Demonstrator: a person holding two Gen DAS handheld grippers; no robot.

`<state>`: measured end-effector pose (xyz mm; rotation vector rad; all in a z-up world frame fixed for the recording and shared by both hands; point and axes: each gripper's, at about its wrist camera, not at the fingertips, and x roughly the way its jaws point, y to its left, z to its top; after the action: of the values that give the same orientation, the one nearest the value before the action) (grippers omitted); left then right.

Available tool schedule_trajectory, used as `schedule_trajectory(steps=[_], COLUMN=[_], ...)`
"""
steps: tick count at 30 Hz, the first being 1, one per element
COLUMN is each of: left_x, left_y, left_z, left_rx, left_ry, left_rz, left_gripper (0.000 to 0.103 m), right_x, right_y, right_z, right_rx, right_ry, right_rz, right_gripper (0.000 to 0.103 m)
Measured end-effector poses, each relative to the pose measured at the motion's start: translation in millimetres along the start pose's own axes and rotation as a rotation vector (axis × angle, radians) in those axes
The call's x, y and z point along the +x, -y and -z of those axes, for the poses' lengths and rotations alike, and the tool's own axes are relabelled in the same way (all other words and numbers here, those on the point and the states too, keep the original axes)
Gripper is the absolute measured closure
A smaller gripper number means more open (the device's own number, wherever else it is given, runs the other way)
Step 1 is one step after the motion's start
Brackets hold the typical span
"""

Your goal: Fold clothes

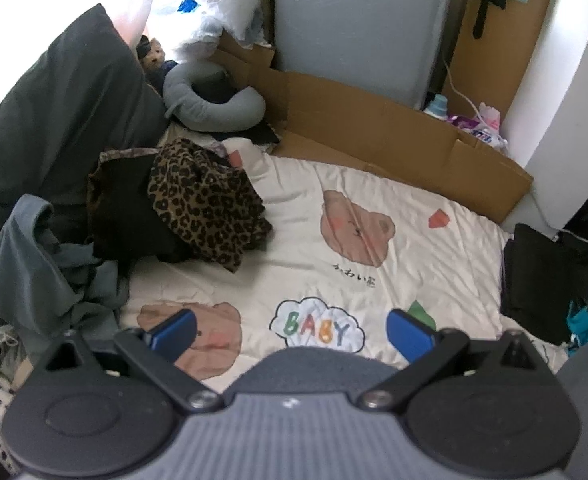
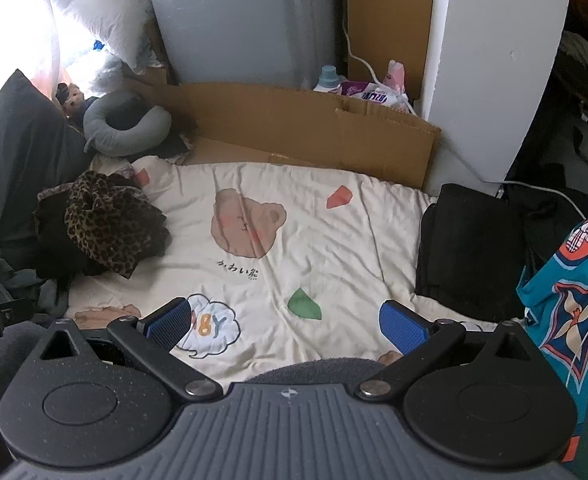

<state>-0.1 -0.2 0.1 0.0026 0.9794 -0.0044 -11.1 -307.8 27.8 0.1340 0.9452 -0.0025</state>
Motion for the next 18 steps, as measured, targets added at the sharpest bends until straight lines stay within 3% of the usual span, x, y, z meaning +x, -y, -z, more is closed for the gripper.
schedule_trajectory(steps=[18], left_x=[-1.9], left_y=[4.2], left_z=[0.7], left_rx=[-0.003], left_ry=[0.042], left_rz=[-0.003], left_gripper=[0.001], right_x=[-1.2], right_y=[1.9], right_z=[2.9], right_rx=[0.023], right_ry=[0.026], right_rz=[-0.006], right_gripper=[0.000])
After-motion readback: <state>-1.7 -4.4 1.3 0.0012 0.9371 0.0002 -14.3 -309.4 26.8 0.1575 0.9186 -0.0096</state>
